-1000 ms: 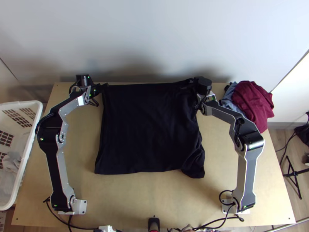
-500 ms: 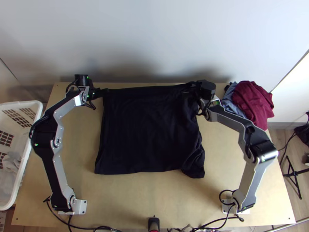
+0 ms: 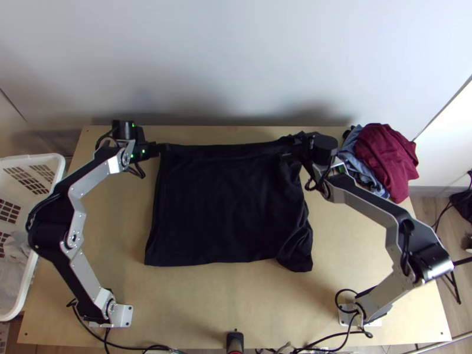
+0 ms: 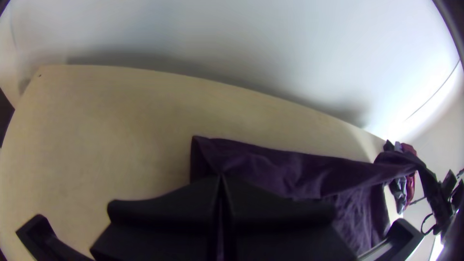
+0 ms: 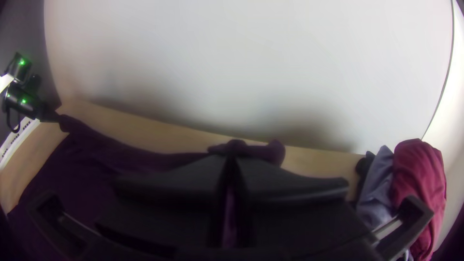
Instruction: Fold the t-shirt
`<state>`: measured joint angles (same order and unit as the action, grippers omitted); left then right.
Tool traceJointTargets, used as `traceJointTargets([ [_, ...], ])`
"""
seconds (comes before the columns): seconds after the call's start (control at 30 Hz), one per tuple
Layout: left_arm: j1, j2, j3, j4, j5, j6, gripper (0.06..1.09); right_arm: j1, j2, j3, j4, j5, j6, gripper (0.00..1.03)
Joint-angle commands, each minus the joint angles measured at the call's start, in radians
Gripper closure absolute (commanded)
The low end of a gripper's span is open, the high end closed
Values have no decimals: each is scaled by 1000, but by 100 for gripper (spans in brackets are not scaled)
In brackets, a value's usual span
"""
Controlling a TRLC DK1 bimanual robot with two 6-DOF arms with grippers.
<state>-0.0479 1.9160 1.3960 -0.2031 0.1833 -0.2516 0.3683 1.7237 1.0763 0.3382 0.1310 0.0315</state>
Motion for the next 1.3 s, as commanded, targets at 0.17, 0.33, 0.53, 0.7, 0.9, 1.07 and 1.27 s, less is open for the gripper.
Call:
traceJointTargets([
  [0.17, 0, -112, -219, 7, 30, 74, 105, 38, -115, -142, -70, -10, -25, 100],
  [0.33, 23, -163, -285, -1, 42, 87, 105, 54, -162, -161, -179, -25, -33, 100],
  [0.53, 26, -253, -379, -5, 58, 89, 105, 60, -253, -251, -194, -30, -36, 100],
  [0.7, 19, -330, -437, -27, 77, 84, 105, 93, -320, -308, -242, -42, -36, 100],
  [0.9, 17, -394, -486, -36, 77, 81, 105, 146, -421, -360, -341, -47, -33, 100],
  [1.07, 6, -423, -540, -52, 84, 78, 105, 182, -444, -421, -337, -50, -7, 100],
  [1.27, 5, -413, -566, -58, 100, 32, 84, 181, -369, -434, -321, -48, 7, 100],
])
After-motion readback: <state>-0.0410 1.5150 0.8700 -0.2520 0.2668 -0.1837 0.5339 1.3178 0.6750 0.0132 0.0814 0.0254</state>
